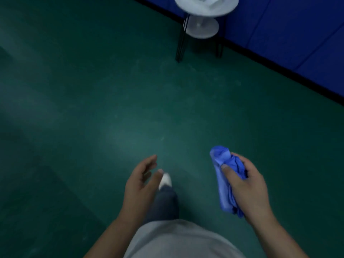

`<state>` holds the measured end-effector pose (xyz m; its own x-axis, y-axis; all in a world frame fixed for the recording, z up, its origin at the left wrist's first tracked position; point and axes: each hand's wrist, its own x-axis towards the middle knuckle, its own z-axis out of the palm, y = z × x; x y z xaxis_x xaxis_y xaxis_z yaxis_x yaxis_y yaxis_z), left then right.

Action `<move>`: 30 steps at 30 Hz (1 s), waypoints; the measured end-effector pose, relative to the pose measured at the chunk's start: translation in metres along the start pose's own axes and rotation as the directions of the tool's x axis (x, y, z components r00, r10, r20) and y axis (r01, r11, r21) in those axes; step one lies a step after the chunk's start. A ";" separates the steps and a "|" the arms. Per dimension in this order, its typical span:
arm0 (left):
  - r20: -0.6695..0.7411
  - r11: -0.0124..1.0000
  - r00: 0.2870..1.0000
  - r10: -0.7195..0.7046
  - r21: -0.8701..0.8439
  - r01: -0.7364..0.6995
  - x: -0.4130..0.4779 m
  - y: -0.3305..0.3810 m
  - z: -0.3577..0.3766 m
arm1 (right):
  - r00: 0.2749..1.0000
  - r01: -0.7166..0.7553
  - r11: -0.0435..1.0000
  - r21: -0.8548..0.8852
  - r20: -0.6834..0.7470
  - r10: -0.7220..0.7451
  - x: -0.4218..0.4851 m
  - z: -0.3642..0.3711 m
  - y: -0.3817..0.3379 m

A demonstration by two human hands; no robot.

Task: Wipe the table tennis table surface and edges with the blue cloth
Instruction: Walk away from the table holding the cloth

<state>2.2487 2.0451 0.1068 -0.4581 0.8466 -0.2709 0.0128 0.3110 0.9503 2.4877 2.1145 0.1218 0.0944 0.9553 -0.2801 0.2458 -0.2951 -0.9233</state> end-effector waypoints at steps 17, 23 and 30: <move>0.129 0.998 0.990 0.063 0.022 -0.066 0.555 0.190 0.164 | 0.996 -0.015 0.998 0.056 -0.091 0.020 0.523 0.108 -0.183; 0.103 0.990 0.985 0.137 0.024 -0.140 0.729 0.284 0.216 | 0.998 0.060 0.997 0.056 -0.034 -0.058 0.713 0.139 -0.287; 0.167 0.988 0.975 0.148 0.016 -0.152 0.937 0.322 0.263 | 0.992 0.085 0.995 0.046 -0.097 -0.081 0.895 0.202 -0.347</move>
<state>2.0571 3.0523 0.1182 -0.2963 0.9433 -0.1494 0.0968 0.1853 0.9779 2.2917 3.0759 0.1381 0.1670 0.9697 -0.1782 0.2088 -0.2115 -0.9548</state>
